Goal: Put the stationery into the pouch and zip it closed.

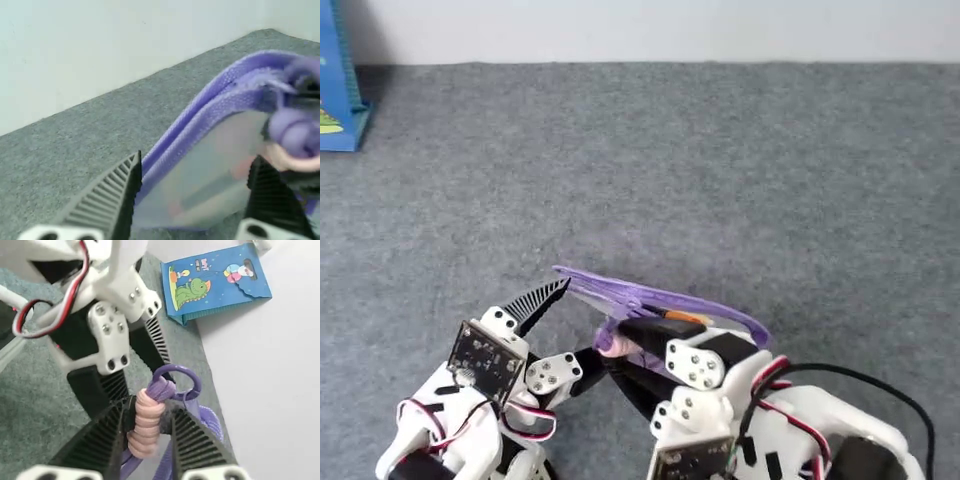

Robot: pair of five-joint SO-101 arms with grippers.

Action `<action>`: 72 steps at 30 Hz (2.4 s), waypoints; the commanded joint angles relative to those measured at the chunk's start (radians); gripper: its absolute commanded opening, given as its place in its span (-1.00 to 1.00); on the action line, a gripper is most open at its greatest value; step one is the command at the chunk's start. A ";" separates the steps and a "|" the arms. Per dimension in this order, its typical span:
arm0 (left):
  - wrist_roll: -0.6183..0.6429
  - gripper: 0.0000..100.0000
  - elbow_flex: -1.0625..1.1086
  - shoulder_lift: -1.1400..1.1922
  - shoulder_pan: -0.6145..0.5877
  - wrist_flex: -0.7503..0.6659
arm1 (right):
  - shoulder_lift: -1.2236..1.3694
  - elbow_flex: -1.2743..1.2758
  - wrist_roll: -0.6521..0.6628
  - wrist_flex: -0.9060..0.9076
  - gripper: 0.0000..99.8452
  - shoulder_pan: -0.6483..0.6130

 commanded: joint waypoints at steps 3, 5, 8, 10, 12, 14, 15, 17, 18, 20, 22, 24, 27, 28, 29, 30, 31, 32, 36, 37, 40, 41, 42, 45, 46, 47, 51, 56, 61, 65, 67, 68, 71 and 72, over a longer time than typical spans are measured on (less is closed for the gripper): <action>-0.011 -0.34 -0.028 -0.014 0.006 -0.005 | 0.117 -0.157 0.003 -0.036 -0.98 -0.019; -0.009 -0.34 -0.028 -0.014 0.006 -0.005 | 0.151 -0.189 0.003 -0.031 -0.98 -0.021; -0.009 -0.34 -0.028 -0.014 0.005 -0.005 | 0.183 -0.229 0.003 -0.030 -0.98 -0.021; -0.008 -0.34 -0.039 -0.014 0.005 -0.003 | 0.196 -0.244 0.003 -0.030 -0.98 -0.024; -0.008 -0.34 -0.058 -0.014 0.005 0.002 | 0.197 -0.249 0.003 -0.022 -0.98 -0.050; -0.006 -0.35 -0.081 -0.014 0.005 0.002 | 0.199 -0.253 0.002 0.018 -0.98 -0.070; -0.006 -0.35 -0.094 -0.014 0.005 0.002 | 0.197 -0.253 0.002 0.038 -0.98 -0.084; -0.006 -0.35 -0.117 -0.014 0.005 0.002 | 0.193 -0.253 -0.006 0.068 -0.98 -0.105; -0.006 -0.35 -0.127 -0.014 0.005 0.002 | 0.193 -0.253 -0.021 0.079 -0.98 -0.111; -0.006 -0.35 -0.131 -0.014 0.009 -0.003 | 0.191 -0.255 -0.032 0.085 -0.98 -0.111; -0.006 -0.35 -0.131 -0.014 0.014 -0.005 | 0.191 -0.255 -0.032 0.084 -0.98 -0.111; -0.009 -0.38 -0.125 -0.012 0.014 -0.003 | 0.191 -0.267 -0.032 0.085 -0.98 -0.111; -0.011 -0.54 -0.122 -0.012 0.014 0.005 | 0.191 -0.298 -0.034 0.085 -0.98 -0.108; -0.011 -0.59 -0.124 -0.012 0.014 0.015 | 0.191 -0.304 -0.034 0.085 -0.98 -0.108; -0.011 -0.63 -0.125 -0.012 0.015 0.028 | 0.193 -0.305 -0.034 0.085 -0.98 -0.108; -0.011 -0.67 -0.127 -0.012 0.015 0.038 | 0.194 -0.305 -0.034 0.085 -0.98 -0.107; -0.011 -0.69 -0.128 -0.012 0.015 0.048 | 0.196 -0.304 -0.034 0.085 -0.98 -0.107; -0.011 -0.71 -0.131 -0.014 0.015 0.057 | 0.196 -0.302 -0.034 0.085 -0.98 -0.105; -0.009 -0.70 -0.139 -0.014 0.015 0.092 | 0.196 -0.302 -0.034 0.076 -0.98 -0.070; -0.008 -0.70 -0.150 -0.014 0.015 0.106 | 0.197 -0.302 -0.034 0.076 -0.98 -0.068; -0.008 -0.70 -0.205 -0.014 0.015 0.164 | 0.199 -0.302 -0.034 0.076 -0.98 -0.068; -0.006 -0.70 -0.225 -0.014 0.015 0.183 | 0.199 -0.302 -0.034 0.076 -0.98 -0.068; -0.006 -0.70 -0.243 -0.014 0.015 0.198 | 0.199 -0.302 -0.034 0.076 -0.98 -0.065; -0.009 -0.70 -0.289 -0.014 0.015 0.233 | 0.200 -0.301 -0.034 0.058 -0.98 -0.024; -0.011 -0.70 -0.305 -0.014 0.015 0.245 | 0.200 -0.301 -0.034 0.044 -0.98 -0.005; -0.011 -0.70 -0.317 -0.014 0.015 0.258 | 0.202 -0.301 -0.034 0.031 -0.98 0.012; -0.012 -0.71 -0.352 -0.014 0.015 0.295 | 0.203 -0.293 -0.034 0.018 -0.98 0.033; -0.015 -0.94 -0.355 -0.014 0.015 0.299 | 0.203 -0.250 -0.034 0.018 -0.98 0.036; -0.052 -0.97 -0.354 -0.014 0.015 0.285 | 0.202 -0.242 -0.057 0.018 -0.98 0.031; -0.054 -0.96 -0.351 -0.014 0.015 0.261 | 0.200 -0.241 -0.078 0.018 -0.98 0.030; -0.054 -0.90 -0.346 -0.012 0.015 0.261 | 0.199 -0.241 -0.080 0.024 -0.98 0.030; -0.049 -0.84 -0.346 -0.012 0.015 0.261 | 0.197 -0.241 -0.081 0.025 -0.98 0.028; -0.044 -0.61 -0.338 -0.012 0.008 0.262 | 0.193 -0.241 -0.083 0.030 -0.98 -0.007; -0.028 -0.55 -0.326 -0.012 0.008 0.259 | 0.193 -0.241 -0.083 0.038 -0.98 -0.021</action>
